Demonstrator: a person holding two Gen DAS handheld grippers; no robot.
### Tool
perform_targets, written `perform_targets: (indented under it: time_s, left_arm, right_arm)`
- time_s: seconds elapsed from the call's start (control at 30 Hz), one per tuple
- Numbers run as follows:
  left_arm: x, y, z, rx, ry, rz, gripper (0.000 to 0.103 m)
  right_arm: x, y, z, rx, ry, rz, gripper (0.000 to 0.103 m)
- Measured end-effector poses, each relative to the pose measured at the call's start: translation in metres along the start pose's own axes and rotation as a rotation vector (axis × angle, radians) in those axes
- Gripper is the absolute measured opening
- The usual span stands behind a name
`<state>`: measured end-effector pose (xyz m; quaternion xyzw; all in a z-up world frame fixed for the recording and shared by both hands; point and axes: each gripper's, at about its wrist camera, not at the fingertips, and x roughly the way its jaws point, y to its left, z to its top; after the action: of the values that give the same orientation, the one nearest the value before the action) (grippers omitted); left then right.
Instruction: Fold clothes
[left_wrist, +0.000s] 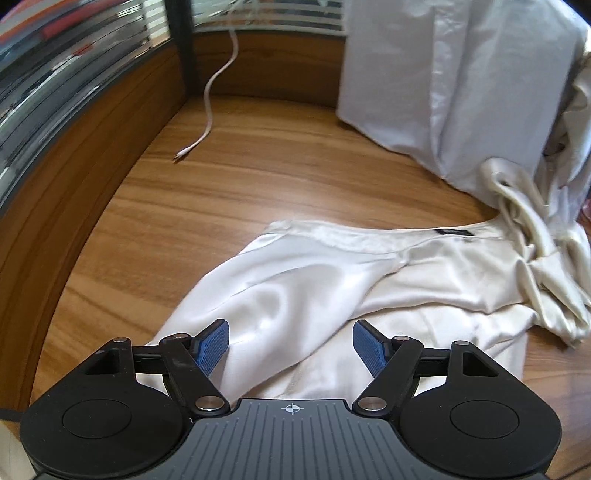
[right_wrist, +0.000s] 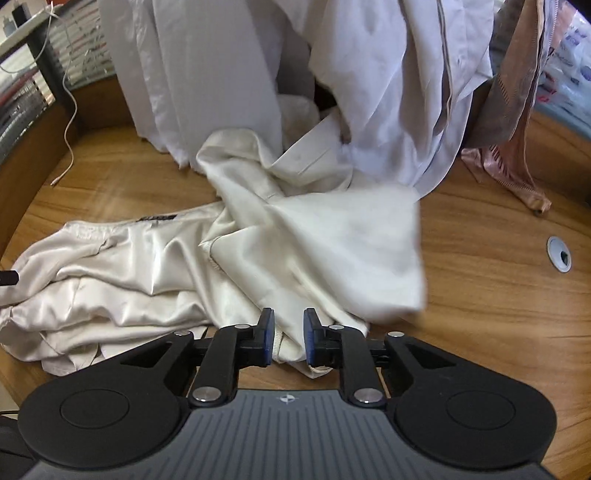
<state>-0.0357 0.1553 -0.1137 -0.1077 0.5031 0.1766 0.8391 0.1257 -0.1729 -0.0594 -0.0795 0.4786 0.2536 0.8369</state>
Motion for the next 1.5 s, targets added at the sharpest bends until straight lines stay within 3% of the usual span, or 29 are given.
perform_targets:
  time_s: [0.1,0.2,0.3,0.5,0.7,0.77,0.8,0.87,0.9,0.93,1.0,1.17,1.3,1.5]
  left_arm:
    - [0.004,0.010,0.000,-0.023,-0.003,0.030,0.077]
    - [0.010,0.021,0.005,-0.049,-0.004,0.053,0.077]
    - [0.020,0.030,0.012,-0.057,-0.001,0.073,0.078]
    - [0.045,0.039,0.026,-0.029,0.021,0.072,0.078]
    - [0.071,0.037,0.034,0.005,0.063,0.047,0.078]
    - [0.078,0.036,0.036,0.015,0.076,0.035,0.076]
    - [0.081,0.036,0.036,0.016,0.084,0.032,0.071]
    - [0.088,0.035,0.038,0.017,0.119,0.043,0.040]
    - [0.092,0.034,0.039,0.022,0.139,0.044,0.019]
    - [0.093,0.035,0.041,0.019,0.144,0.042,0.007]
    - [0.088,0.035,0.046,0.013,0.123,0.039,0.007]
    - [0.057,0.037,0.079,0.001,0.012,0.024,0.006]
    - [0.018,0.038,0.114,-0.022,-0.117,-0.036,0.006]
    - [-0.052,0.025,0.166,0.031,-0.300,-0.095,0.005]
  right_arm:
    - [0.006,0.007,-0.006,-0.009,0.018,-0.001,0.042]
    - [0.013,0.013,-0.010,-0.019,0.035,-0.002,0.053]
    - [0.027,0.019,0.012,-0.050,0.022,-0.003,0.065]
    - [0.064,0.035,0.049,-0.109,0.010,-0.006,0.070]
    - [0.115,0.045,0.075,-0.141,0.062,0.003,0.070]
    - [0.128,0.048,0.082,-0.156,0.084,0.000,0.064]
    - [0.134,0.048,0.084,-0.165,0.094,-0.003,0.056]
    - [0.143,0.049,0.090,-0.177,0.111,-0.015,0.036]
    - [0.145,0.049,0.092,-0.177,0.117,-0.016,0.020]
    - [0.147,0.048,0.094,-0.177,0.121,-0.017,0.008]
    - [0.141,0.047,0.101,-0.182,0.098,-0.019,0.002]
    - [0.111,0.042,0.123,-0.173,0.009,-0.024,0.001]
    - [0.064,0.030,0.146,-0.132,-0.108,-0.033,0.001]
    - [-0.017,0.006,0.172,-0.091,-0.278,-0.051,0.001]
